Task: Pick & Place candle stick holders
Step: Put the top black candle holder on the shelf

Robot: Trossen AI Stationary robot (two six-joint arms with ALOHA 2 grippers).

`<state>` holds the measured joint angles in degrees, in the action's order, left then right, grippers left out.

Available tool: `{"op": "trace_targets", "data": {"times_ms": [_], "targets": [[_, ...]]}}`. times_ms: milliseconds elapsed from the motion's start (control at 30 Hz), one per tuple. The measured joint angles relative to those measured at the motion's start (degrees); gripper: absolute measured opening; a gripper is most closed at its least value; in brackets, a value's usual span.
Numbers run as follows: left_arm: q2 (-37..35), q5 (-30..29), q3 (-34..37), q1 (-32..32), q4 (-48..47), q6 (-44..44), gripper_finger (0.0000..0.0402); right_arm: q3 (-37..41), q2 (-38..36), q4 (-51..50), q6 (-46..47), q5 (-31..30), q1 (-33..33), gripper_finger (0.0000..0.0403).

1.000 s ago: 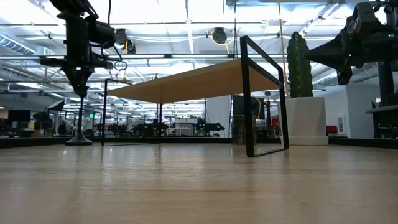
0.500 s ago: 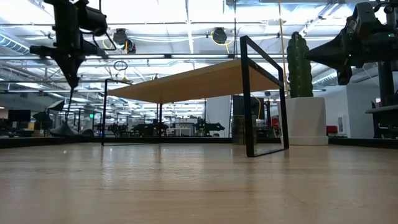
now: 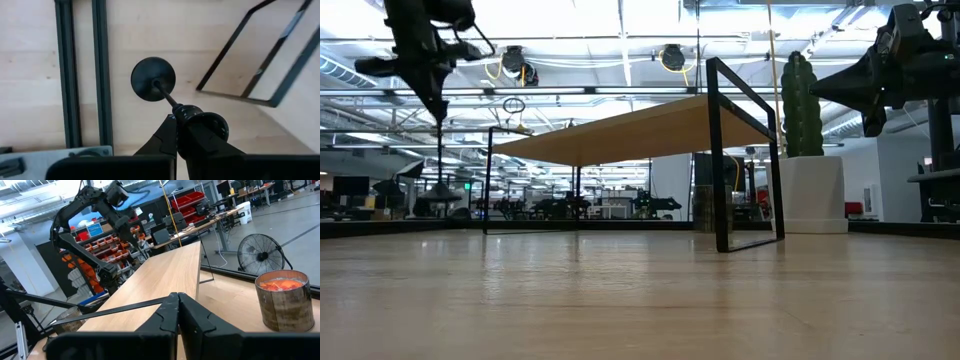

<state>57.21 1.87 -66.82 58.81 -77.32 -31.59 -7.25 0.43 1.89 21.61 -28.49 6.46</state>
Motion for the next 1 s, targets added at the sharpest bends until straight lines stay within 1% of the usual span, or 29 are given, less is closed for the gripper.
{"op": "trace_targets", "data": {"times_ms": [133,300,500,633,867,1000], "targets": [[-1.0,-1.5,-4.4,0.0,-1.2,-0.4,0.0009,0.0,0.0,0.0,0.0,0.0,0.0,0.0004],[-0.7,-2.0,-12.7,0.0,-1.2,-0.4,0.0009,0.0,0.0,0.0,0.0,0.0,0.0,0.0004],[1.6,-1.9,-23.2,0.0,-1.8,-0.4,0.0009,0.0,0.0,0.0,0.0,0.0,0.0,0.0004],[4.3,-1.8,-30.2,0.0,-4.9,-0.5,0.0009,0.0,0.0,0.0,0.0,0.0,0.0,0.0004],[9.8,4.0,-40.3,-0.1,-5.3,-0.4,0.0009,0.0,0.0,0.0,0.0,0.0,0.0,0.0004],[13.7,5.0,-44.8,-2.4,-5.2,-0.4,0.0009,0.0,0.0,0.0,0.0,0.0,0.0,0.0004]]}}
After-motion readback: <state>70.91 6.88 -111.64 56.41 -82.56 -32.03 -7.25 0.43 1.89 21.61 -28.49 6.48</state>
